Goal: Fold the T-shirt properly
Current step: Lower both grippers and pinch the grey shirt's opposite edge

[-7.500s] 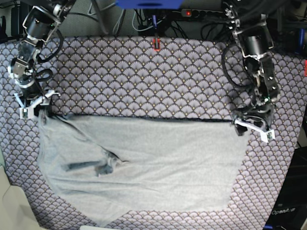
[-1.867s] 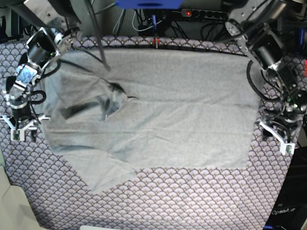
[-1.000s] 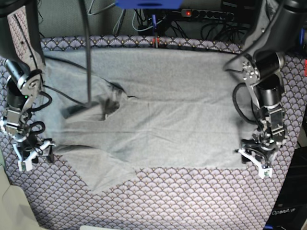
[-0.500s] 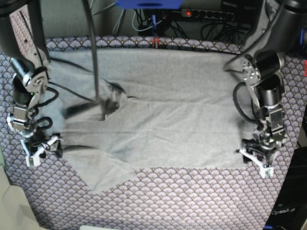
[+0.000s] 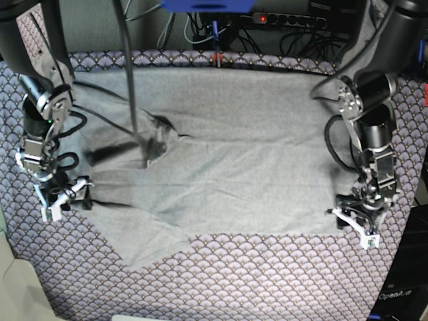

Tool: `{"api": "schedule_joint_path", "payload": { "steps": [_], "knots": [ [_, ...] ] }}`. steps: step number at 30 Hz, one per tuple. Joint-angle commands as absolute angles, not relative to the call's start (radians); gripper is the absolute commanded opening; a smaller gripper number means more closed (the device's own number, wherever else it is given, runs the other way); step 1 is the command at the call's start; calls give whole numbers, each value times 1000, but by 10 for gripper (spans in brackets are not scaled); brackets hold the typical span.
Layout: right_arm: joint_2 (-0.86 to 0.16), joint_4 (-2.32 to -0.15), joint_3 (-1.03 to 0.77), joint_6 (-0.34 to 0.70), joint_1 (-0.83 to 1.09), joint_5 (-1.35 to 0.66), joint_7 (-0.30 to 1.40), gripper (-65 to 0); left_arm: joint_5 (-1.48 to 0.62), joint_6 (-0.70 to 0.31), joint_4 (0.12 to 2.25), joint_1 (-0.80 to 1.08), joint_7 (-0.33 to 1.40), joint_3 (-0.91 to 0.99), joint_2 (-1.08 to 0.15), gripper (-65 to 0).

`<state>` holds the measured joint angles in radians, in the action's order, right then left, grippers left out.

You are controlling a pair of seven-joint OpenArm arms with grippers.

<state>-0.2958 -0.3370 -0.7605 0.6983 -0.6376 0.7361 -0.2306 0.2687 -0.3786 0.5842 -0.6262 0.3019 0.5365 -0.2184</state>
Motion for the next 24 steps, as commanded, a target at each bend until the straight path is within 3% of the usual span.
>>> {"api": "schedule_joint_path", "payload": {
  "steps": [1,12,14,20,24],
  "knots": [
    [-305,-352,-756,698,-668,725,-263,-309,260,-380,607,-661,280,536,-231,-325],
    [-305,-352,-753,698,-657,727,-271,-614,251,-380,610,-668,278,539,-228,-325],
    [-305,-352,-753,698,-657,727,-271,-635,251,-380,610,-670,277,539,-228,-315],
    [-305,-352,-751,698,-654,728,-271,-635,259,-377,599,-680,153,538,-200,-193],
    [-306,-352,-751,698,-654,730,-271,-635,257,-297,510,-682,93,538,-199,-186]
  ]
}}
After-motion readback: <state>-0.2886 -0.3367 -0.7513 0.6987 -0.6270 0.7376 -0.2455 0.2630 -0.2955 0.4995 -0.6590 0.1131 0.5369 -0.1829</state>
